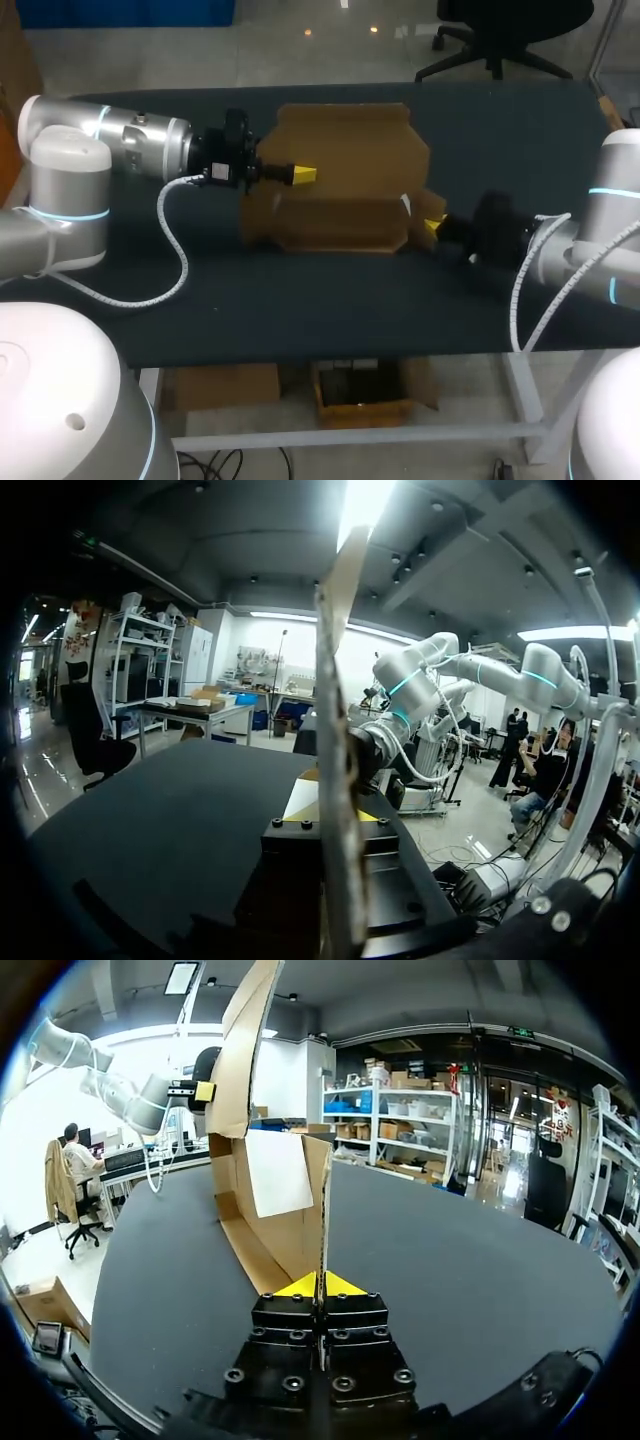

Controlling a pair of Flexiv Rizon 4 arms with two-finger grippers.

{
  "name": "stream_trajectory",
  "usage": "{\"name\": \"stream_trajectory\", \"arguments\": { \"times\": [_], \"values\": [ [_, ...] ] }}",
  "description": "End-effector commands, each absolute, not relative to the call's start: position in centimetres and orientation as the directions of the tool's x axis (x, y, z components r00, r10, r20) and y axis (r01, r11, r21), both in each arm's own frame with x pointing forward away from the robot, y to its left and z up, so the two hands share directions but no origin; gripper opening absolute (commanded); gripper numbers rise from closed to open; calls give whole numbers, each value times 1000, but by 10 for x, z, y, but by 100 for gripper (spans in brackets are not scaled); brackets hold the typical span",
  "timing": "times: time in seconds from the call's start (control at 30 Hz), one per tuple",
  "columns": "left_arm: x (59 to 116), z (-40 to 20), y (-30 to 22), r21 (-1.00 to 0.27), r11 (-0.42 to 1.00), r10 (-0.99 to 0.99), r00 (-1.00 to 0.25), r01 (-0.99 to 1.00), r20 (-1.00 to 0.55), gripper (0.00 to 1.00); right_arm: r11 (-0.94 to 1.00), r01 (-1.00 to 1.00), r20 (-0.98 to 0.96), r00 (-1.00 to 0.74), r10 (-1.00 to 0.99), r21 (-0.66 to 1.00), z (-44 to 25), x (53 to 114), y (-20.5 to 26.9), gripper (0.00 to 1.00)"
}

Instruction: Assemble the packaging by folding the flat box into shape, placing the metal phone stand inside, and closing the box properly

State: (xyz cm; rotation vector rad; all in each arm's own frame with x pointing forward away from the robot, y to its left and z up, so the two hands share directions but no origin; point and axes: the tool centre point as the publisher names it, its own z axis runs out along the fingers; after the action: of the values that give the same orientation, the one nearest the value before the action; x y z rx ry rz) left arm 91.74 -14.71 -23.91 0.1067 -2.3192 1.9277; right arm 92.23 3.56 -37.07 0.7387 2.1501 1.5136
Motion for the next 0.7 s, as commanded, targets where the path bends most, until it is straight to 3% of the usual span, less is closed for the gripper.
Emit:
{"name": "stream_trajectory", "arguments": {
  "times": [0.03,0.7],
  "values": [
    [918,-244,-149,-974,184,26,-990,-132,140,0,264,179,-37,-760,649,948,-373,913,42,0],
    [918,-244,-149,-974,184,26,-990,-132,140,0,246,196,-30,-723,690,949,-369,912,50,0]
  ]
}}
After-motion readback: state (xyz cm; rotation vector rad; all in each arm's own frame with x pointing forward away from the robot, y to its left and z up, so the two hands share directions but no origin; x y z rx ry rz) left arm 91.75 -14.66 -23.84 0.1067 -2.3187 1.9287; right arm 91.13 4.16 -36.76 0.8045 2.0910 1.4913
